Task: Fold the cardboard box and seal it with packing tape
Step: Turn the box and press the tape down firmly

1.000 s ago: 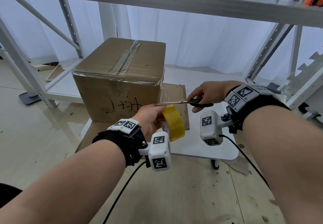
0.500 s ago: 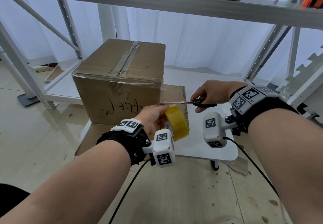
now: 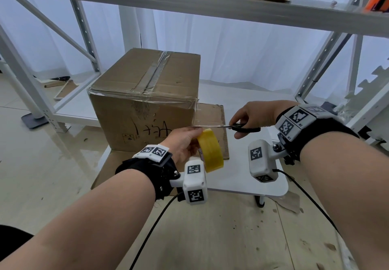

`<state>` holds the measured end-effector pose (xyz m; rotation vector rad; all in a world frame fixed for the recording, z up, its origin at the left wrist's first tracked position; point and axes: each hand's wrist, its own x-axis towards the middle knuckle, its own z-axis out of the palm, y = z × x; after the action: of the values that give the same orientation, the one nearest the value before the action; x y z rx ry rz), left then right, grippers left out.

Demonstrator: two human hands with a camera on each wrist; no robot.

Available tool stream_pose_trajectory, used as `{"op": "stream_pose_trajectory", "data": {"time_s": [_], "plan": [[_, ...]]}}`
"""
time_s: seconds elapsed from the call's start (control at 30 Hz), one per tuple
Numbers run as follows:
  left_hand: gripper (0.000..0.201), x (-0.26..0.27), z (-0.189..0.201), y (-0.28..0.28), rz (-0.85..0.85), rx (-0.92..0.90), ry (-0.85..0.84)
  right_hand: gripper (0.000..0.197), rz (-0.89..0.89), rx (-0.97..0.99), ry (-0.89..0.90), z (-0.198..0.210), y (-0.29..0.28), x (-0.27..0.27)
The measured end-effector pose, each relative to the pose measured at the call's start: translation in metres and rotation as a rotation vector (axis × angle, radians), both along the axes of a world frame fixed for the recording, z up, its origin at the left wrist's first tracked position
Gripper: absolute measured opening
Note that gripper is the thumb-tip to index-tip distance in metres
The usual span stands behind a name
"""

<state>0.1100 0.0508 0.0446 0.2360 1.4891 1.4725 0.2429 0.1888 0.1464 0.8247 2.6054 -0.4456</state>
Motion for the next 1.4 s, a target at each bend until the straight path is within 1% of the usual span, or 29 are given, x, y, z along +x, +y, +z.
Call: {"op": "stream_pose_trajectory", "data": {"time_s": [0.13,0.23,0.3,0.4,0.53,0.57,0.67,0.7,0.77,0.87,0.93,1.0,1.07,1.13,1.23,1.33,1.4], "plan": [[0.004,-0.002,-0.004,-0.004,0.012,0.023,-0.011,0.041,-0.016,-0.101,-0.028,0.004,-0.006,0.0],[0.006,-0.002,-0.001,-0.004,-0.02,0.027,-0.009,0.033,-0.031,-0.151,0.008,0.009,-0.003,0.002],[0.005,-0.001,-0.002,-0.003,-0.038,0.031,0.0,0.03,-0.045,-0.144,0.014,0.01,0.001,0.004],[0.004,-0.002,-0.003,-0.001,-0.037,0.031,0.033,0.031,-0.034,-0.101,-0.007,0.013,0.004,0.003],[0.003,-0.001,-0.005,0.001,-0.029,0.041,0.033,0.025,-0.029,-0.085,-0.019,0.015,0.001,0.002],[0.004,-0.001,-0.005,0.001,-0.023,0.046,0.035,0.026,-0.025,-0.079,-0.027,0.014,0.0,0.002],[0.013,-0.001,-0.006,0.001,-0.005,0.034,0.091,0.039,-0.04,-0.092,-0.054,0.003,-0.006,0.003],[0.012,-0.001,-0.008,0.001,-0.005,0.025,0.116,0.042,-0.058,-0.109,-0.048,-0.001,-0.007,0.004],[0.002,-0.001,-0.014,-0.002,-0.016,-0.013,0.142,0.047,-0.092,-0.113,-0.009,-0.008,-0.009,0.009],[0.001,0.004,-0.034,-0.012,-0.056,-0.057,0.185,0.048,-0.156,-0.108,0.062,-0.016,-0.007,0.023],[0.005,0.009,-0.043,-0.015,-0.091,-0.041,0.206,0.049,-0.199,-0.132,0.042,-0.025,-0.006,0.037],[0.008,0.016,-0.043,-0.013,-0.149,-0.028,0.233,0.052,-0.243,-0.148,-0.016,-0.04,-0.004,0.052],[0.016,0.023,-0.039,-0.008,-0.233,-0.022,0.305,0.055,-0.316,-0.157,-0.032,-0.063,0.0,0.069],[0.024,0.031,-0.035,-0.001,-0.31,-0.015,0.396,0.054,-0.42,-0.112,0.006,-0.089,0.005,0.086],[0.025,0.042,-0.033,0.011,-0.444,-0.018,0.531,0.042,-0.579,0.013,0.078,-0.12,0.007,0.106],[0.023,0.053,-0.032,0.025,-0.589,-0.031,0.742,0.043,-0.671,0.1,0.059,-0.133,0.004,0.108],[0.024,0.061,-0.029,0.039,-0.704,-0.032,0.954,0.045,-0.709,0.108,0.008,-0.14,0.001,0.105]]}}
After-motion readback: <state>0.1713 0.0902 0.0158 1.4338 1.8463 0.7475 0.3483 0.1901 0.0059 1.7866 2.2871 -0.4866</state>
